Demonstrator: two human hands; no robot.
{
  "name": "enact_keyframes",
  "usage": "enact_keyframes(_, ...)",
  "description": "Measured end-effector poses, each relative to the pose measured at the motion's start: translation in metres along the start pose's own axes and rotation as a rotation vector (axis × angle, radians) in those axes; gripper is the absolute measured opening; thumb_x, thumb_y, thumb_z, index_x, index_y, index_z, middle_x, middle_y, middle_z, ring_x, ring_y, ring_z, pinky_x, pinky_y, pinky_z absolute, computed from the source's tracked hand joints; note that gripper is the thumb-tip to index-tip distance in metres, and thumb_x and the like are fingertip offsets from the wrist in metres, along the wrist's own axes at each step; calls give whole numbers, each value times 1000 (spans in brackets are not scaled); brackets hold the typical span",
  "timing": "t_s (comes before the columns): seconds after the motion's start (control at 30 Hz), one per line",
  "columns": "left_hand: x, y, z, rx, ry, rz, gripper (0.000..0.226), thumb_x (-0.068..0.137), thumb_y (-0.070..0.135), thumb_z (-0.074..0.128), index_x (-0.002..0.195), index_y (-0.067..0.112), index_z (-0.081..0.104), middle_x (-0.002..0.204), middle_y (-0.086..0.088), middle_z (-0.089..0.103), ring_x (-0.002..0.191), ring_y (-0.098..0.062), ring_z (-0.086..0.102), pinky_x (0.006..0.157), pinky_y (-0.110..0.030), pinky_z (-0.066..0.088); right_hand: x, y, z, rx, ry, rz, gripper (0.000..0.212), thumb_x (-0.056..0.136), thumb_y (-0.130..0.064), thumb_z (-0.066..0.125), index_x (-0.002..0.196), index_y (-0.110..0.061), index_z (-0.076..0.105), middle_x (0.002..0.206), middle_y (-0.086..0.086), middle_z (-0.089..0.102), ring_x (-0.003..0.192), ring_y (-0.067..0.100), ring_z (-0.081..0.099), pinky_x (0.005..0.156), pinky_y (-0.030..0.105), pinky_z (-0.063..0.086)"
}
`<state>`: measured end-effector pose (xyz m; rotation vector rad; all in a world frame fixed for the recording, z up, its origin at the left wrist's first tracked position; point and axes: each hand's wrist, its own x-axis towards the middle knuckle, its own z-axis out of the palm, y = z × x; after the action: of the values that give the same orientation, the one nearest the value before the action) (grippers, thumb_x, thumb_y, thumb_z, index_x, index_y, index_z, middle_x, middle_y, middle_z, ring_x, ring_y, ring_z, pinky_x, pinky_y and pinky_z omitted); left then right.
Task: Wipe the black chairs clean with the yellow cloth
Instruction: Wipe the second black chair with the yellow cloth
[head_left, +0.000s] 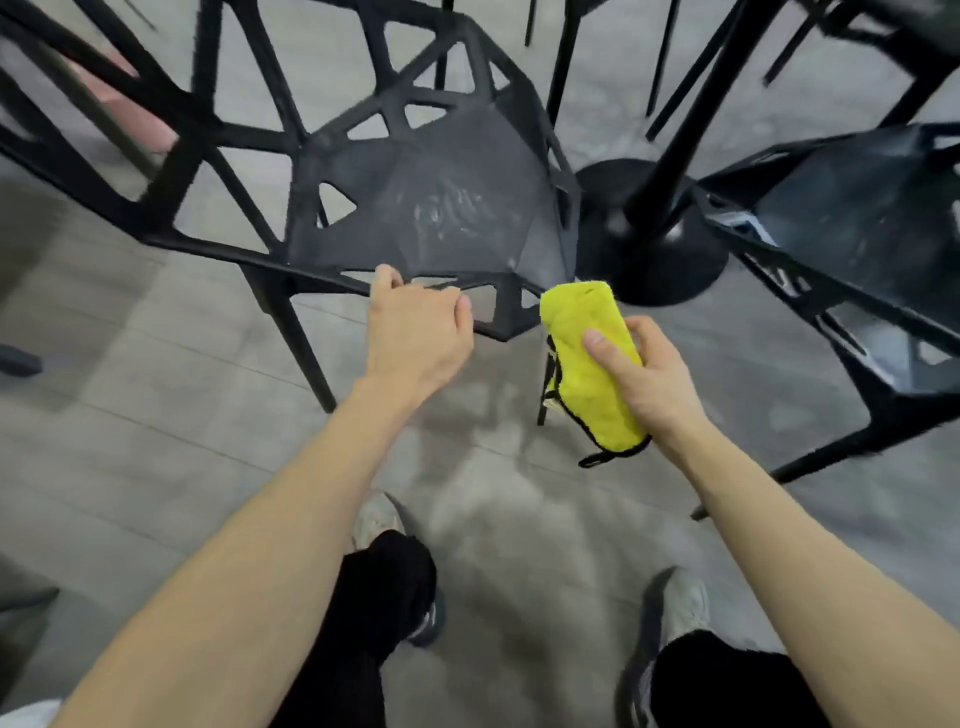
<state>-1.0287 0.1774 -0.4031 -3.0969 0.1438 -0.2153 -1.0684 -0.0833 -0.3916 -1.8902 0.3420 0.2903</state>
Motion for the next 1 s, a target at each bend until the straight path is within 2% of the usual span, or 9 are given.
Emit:
enact_keyframes(0.1,-47,-20,1,-8,49,31,45,107,33,28,87,21,66,67,-10,70,67,-32,55,98,-47,35,-29,22,16,78,8,-124,18,100,-53,68,107,-37,67,104,-17,75,99,6,71,89,32,53)
enact_keyframes(0.2,-102,-42,-3,-103,-10,40,27,108,34,32,105,24,57,73,0,70,83,-29,53,105,-45,32,-75,45,35,99,21,-162,25,100,-56,65,114,-36,70,109,-15,77,103,4,72,90,29,55)
enact_keyframes(0.33,-151,-61,-21,-155,-170,110,14,109,33,37,109,26,49,76,7,65,91,-25,52,109,-42,28,-136,49,39,-54,2,-150,25,103,-50,63,103,-25,64,96,-14,70,77,-12,62,66,9,46)
enact_keyframes(0.47,-175,-99,-23,-49,-184,14,21,109,36,38,107,23,54,77,5,64,88,-30,62,108,-43,29,-157,28,34,-135,0,-185,39,102,-58,61,107,-19,60,98,-10,68,87,3,62,74,25,47)
enact_keyframes(0.53,-187,-125,-20,-6,-188,-39,23,109,36,39,106,23,57,79,1,68,90,-31,60,109,-42,27,-157,22,34,-117,-8,-206,39,104,-55,59,109,-17,60,98,-9,68,84,2,61,73,23,46)
enact_keyframes(0.67,-199,-182,-22,24,-277,-161,32,112,33,36,101,21,63,84,-1,70,97,-30,63,115,-42,29,-141,19,46,-95,-94,-239,24,106,-53,56,116,-31,63,108,-15,72,97,0,67,86,26,51)
enact_keyframes(0.8,-190,-215,-31,38,-313,-274,27,110,37,43,105,22,65,89,0,70,100,-32,68,102,-41,41,-104,-6,74,-136,-202,-310,24,106,-55,56,114,-34,64,111,-3,74,109,20,70,97,40,56)
enact_keyframes(0.93,-165,-204,-52,-244,-131,-310,19,103,44,57,109,30,69,93,8,74,94,-24,69,89,-42,58,-69,-50,99,-204,-275,-404,34,100,-64,56,112,-35,67,117,-1,66,111,16,66,102,42,52)
enact_keyframes(1.0,-148,-184,-73,-528,-126,-282,26,97,47,69,121,36,70,102,17,74,100,-10,70,96,-37,58,-66,-71,102,-203,-303,-423,27,103,-56,60,118,-35,69,123,-4,62,117,12,62,107,39,48)
